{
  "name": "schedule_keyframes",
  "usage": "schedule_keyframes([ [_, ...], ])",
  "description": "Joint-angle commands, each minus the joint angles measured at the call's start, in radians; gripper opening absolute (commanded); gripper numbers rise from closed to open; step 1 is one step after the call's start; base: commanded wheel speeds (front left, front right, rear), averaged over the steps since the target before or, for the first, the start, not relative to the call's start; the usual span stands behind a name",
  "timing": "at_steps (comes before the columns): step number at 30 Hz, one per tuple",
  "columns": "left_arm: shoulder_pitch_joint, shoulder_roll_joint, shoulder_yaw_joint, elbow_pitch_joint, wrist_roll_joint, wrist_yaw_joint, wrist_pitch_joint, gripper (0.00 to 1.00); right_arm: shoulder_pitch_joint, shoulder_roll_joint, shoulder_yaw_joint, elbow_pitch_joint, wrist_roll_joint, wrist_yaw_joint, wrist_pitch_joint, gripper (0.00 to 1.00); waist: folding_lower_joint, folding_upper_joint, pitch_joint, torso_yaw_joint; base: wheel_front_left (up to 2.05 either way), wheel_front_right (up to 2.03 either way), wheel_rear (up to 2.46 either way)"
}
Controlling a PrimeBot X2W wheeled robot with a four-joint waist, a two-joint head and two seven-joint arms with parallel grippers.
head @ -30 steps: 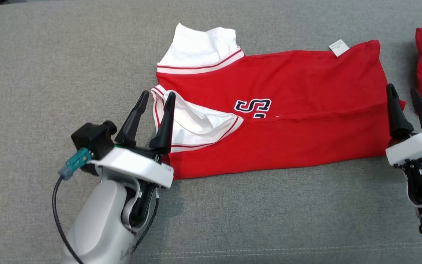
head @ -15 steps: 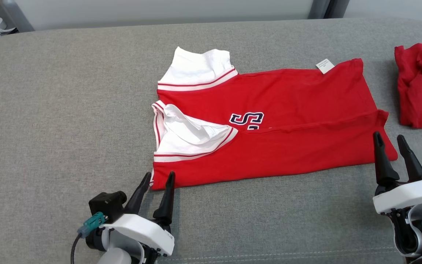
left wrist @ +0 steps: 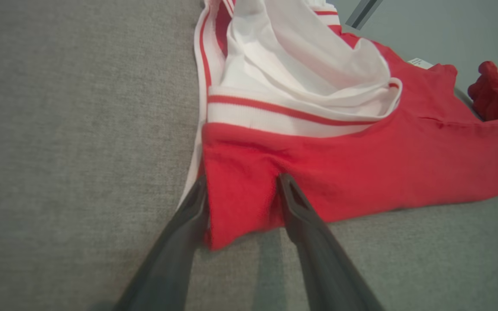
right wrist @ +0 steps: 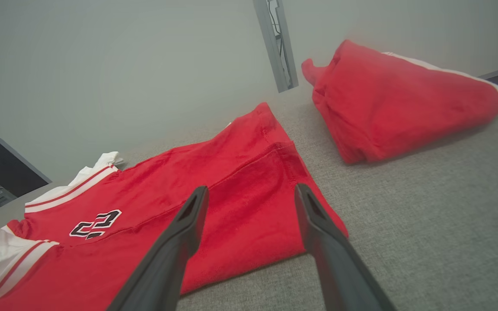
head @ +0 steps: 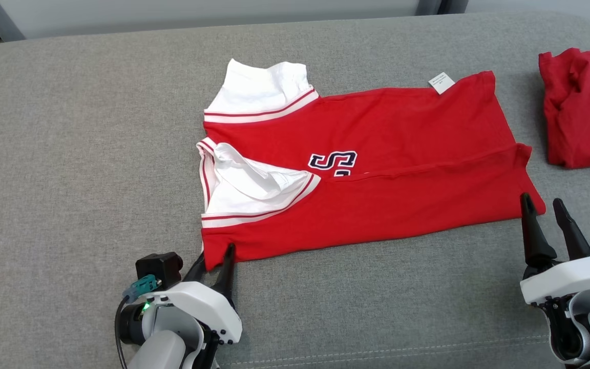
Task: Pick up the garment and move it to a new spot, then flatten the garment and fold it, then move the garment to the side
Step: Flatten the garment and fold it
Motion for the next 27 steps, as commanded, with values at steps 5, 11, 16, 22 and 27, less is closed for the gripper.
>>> schedule_keyframes([
  [5,-0.024,0.016,0.027,-0.029,-0.010,-0.005,-0.009,0.00,-0.037,-0.008,0.019,0.086,0.100,0.000,-0.012,1.00,0.0000,-0.0001,0.008,0.000,0.00,0.00,0.00],
  [11,-0.019,0.023,0.017,-0.071,-0.009,-0.006,0.000,0.00,-0.157,-0.010,0.024,0.338,0.163,0.000,-0.011,1.00,0.0000,-0.0001,0.021,0.024,0.00,0.00,0.00],
  [16,-0.027,0.025,0.007,-0.093,-0.006,-0.004,0.009,0.00,-0.251,-0.005,0.040,0.476,0.221,0.000,-0.007,1.00,0.0000,-0.0001,0.033,0.040,0.00,0.00,0.00],
  [22,-0.032,0.027,-0.005,-0.103,-0.005,-0.007,0.015,0.00,-0.310,0.003,0.059,0.575,0.297,0.000,0.028,0.00,0.0000,-0.0001,0.035,0.052,0.00,0.00,0.00],
  [27,-0.024,0.029,-0.012,-0.102,-0.007,-0.013,0.011,0.00,-0.293,-0.013,0.110,0.586,0.311,0.000,0.023,0.00,0.0000,-0.0001,0.017,0.058,0.00,0.00,0.00],
])
